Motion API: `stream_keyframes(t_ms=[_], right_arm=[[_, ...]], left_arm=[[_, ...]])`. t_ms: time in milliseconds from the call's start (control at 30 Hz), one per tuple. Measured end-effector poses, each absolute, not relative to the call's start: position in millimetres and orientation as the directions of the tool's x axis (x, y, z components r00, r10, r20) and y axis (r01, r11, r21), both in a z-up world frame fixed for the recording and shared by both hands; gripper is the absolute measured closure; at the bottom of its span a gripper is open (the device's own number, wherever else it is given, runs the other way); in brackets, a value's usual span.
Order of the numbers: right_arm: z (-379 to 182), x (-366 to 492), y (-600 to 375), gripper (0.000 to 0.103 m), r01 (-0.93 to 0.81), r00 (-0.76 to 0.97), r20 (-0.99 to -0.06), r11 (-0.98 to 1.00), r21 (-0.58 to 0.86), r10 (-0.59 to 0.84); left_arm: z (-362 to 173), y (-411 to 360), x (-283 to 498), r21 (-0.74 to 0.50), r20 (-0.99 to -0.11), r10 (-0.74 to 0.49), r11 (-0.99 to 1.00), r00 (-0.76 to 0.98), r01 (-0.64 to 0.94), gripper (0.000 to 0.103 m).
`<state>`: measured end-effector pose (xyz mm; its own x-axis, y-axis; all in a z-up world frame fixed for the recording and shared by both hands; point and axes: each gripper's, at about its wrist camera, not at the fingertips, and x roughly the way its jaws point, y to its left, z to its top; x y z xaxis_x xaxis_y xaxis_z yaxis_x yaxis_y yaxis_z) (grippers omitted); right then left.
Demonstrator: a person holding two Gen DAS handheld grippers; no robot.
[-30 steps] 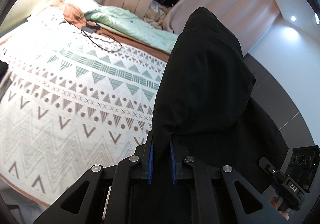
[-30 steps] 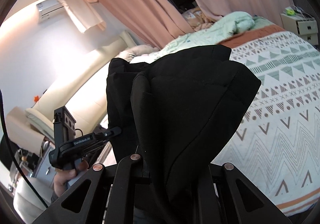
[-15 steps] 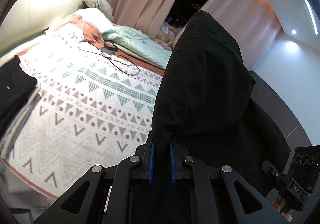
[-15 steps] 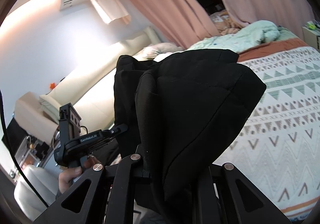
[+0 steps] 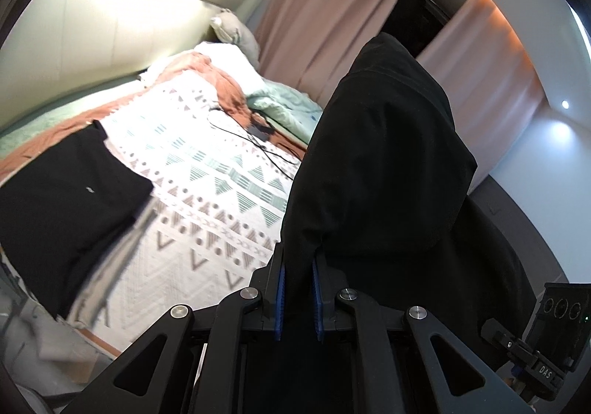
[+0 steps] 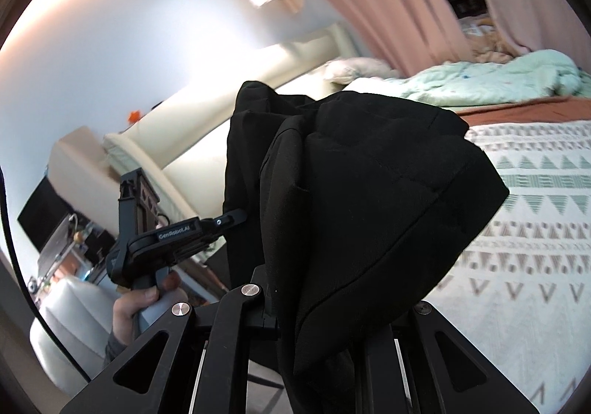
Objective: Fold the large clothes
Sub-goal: 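Lift the folded jacket with both tools and carry it toward the clothes stack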
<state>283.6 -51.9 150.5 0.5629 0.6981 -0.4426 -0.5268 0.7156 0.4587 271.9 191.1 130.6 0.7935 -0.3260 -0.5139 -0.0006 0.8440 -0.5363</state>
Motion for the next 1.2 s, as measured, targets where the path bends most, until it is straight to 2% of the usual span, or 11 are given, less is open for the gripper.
stream_keyframes(t_ms=[600, 933, 1200], right_arm=[[134.0, 322.3, 139.9, 0.088, -0.696, 0.349, -0.454, 0.551, 0.460, 0.820], [109.8, 346.1, 229.1, 0.088, -0.722, 0.228, -0.425, 0.445, 0.530, 0.876], [89.8, 367.2, 259.2, 0.088, -0.698, 0.150, -0.401, 0.384, 0.605, 0.904]], left_arm=[[154.7, 366.5, 256.9, -0.438, -0.553, -0.075, 0.873, 0.830, -0.213, 0.093], [171.2, 423.5, 253.5, -0.338, -0.581, 0.080, 0.881, 0.810, -0.330, 0.093], [164.5, 455.6, 276.3, -0.302, -0.613, 0.125, 0.875, 0.780, -0.378, 0.093]])
